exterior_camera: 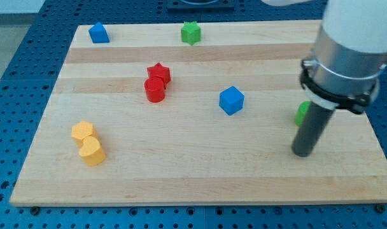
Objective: Place the green circle horizontally at the right side of the green star
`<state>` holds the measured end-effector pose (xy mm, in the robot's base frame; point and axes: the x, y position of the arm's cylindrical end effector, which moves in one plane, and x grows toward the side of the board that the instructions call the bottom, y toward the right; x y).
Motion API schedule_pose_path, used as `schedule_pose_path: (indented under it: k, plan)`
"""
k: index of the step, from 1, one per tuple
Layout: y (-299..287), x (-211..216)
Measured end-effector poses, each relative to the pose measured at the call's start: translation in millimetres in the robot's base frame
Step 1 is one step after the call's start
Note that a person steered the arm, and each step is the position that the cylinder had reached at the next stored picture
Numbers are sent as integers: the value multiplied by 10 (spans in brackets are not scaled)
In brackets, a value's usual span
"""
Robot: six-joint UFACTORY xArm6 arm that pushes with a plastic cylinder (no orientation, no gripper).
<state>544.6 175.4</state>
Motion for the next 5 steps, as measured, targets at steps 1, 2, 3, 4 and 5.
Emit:
schedule_pose_path:
  k: [1, 2, 3, 4, 5]
  plan:
    - [280, -338]
    - [293, -918]
    - [294, -809]
    - [181, -554]
    - [56, -851]
